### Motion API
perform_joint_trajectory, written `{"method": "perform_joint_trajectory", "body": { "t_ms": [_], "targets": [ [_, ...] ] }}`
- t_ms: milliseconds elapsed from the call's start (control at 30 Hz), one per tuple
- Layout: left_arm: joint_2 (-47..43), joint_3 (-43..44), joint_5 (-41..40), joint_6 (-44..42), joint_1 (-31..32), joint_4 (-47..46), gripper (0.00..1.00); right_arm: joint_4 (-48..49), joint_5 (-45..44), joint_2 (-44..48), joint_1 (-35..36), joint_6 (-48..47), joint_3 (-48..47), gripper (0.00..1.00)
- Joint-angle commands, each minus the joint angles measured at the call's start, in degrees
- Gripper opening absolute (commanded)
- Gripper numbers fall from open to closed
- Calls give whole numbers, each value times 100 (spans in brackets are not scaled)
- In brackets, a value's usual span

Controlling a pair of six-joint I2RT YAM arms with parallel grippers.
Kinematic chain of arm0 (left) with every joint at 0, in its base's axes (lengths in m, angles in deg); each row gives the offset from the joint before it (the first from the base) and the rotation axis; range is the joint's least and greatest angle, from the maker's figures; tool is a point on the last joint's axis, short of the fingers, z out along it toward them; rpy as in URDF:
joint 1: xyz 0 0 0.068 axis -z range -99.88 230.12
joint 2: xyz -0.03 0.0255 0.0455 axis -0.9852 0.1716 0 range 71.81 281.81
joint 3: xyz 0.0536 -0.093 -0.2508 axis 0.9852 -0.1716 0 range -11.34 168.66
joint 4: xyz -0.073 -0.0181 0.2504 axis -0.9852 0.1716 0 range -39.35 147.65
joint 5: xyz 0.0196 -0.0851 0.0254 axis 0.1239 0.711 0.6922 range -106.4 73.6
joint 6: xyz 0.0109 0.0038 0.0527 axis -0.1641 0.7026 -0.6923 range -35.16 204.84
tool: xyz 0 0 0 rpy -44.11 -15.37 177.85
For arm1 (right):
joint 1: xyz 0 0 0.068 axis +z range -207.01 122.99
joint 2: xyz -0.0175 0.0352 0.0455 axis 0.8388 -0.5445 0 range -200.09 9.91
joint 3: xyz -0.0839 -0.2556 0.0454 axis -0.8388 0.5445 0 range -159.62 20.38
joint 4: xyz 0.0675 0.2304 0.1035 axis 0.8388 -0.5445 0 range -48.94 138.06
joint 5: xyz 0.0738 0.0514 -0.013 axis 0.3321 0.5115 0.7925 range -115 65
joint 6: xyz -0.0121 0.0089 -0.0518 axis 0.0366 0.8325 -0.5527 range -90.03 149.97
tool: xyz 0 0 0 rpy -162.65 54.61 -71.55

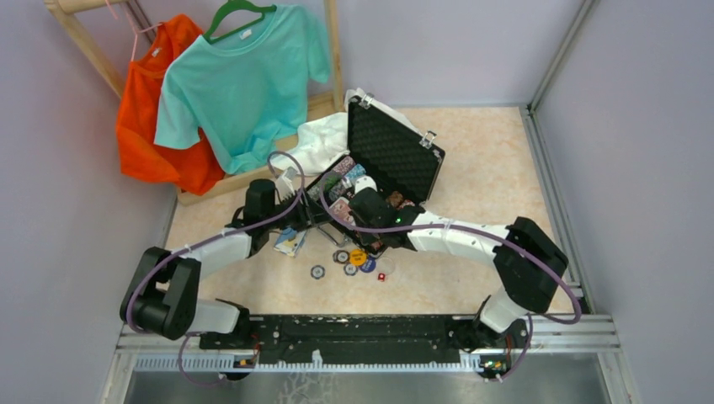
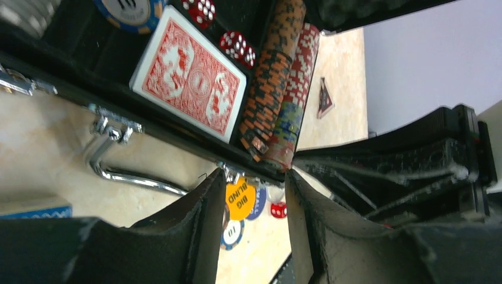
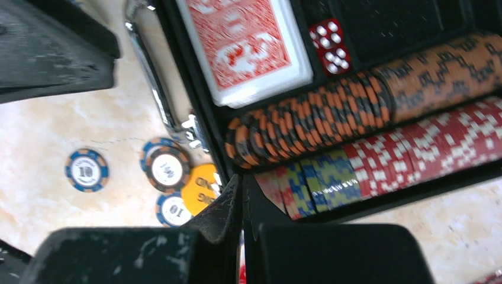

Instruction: Pack up texas hold em set

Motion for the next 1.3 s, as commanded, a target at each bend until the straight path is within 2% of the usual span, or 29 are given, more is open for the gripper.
{"method": "perform_joint_trajectory", "body": {
  "t_ms": [0, 167, 1000, 1267],
  "targets": [
    [-52, 528, -253, -578, -44, 383, 48, 421, 378, -252, 49, -202, -587, 0],
    [57, 534, 36, -400, -59, 186, 48, 489, 557, -463, 43, -183, -694, 0],
    [124, 370, 250, -311, -190, -14, 48, 580, 553, -589, -169, -37, -98, 0],
    [159, 377, 296, -310, -202, -27, 48, 622, 560, -896, -245, -37, -93, 0]
  ]
}}
